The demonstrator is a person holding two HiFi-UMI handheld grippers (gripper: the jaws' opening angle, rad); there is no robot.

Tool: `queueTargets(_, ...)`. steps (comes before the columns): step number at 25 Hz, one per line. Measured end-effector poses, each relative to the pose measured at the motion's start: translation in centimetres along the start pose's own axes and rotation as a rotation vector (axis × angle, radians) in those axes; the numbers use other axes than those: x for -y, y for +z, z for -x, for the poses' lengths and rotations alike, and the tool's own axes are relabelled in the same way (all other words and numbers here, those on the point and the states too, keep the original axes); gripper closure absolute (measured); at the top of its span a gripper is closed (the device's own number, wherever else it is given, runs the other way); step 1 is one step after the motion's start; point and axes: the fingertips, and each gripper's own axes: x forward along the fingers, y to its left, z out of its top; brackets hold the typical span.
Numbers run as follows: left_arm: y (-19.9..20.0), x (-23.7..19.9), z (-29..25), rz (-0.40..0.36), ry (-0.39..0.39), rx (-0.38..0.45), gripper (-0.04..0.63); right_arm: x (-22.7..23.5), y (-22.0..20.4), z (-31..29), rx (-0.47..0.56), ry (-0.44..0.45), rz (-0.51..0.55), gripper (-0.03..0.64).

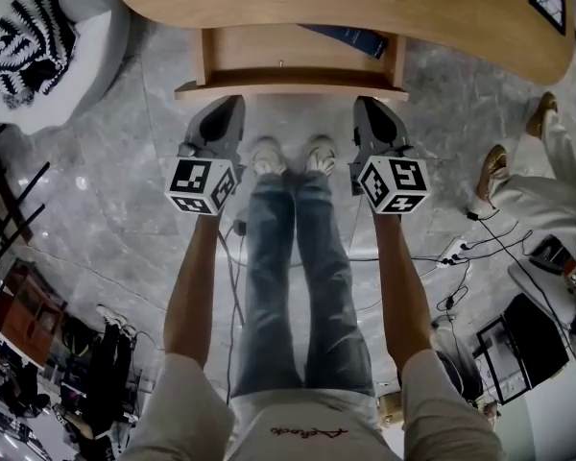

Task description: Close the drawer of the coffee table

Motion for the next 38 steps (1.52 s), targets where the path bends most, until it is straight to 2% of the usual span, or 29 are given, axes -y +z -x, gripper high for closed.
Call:
queueTargets(13,5.7,-3.4,-6.3,-0.055,-0.015,0.035,0.597,2.6,6.1,-6.5,0.062,-0.008,0.085,0.611)
queueTargets(19,7.7,-4.8,-8.3,-0.062,-0.007,0.056,0.597,3.2,8.2,-8.7,0.09,-0.015,0.091,0.611)
queueTargets(29,8.2,-5.0,-8.6,-0.073,-0.011,0.067,0.597,3.1,8.5,-9.1,0.1,0.02,0.095,0.609)
queueTargets(31,8.2,-4.6,-8.6,-0.081,-0.015,0.063,0.597,2.5,8.4,-9.0,0.093,0.054,0.104,0.584)
queueTargets(33,8.3,-4.1,-8.5,-0.084,-0.016,0.063,0.597,1.7,8.4,-8.7,0.079,0.079,0.113,0.609)
queueTargets(38,7.8,-2.1,-6.8,-0.089,-0.037,0.055,0.597,-0.3,7.6,-6.7,0.056,0.097,0.123,0.611)
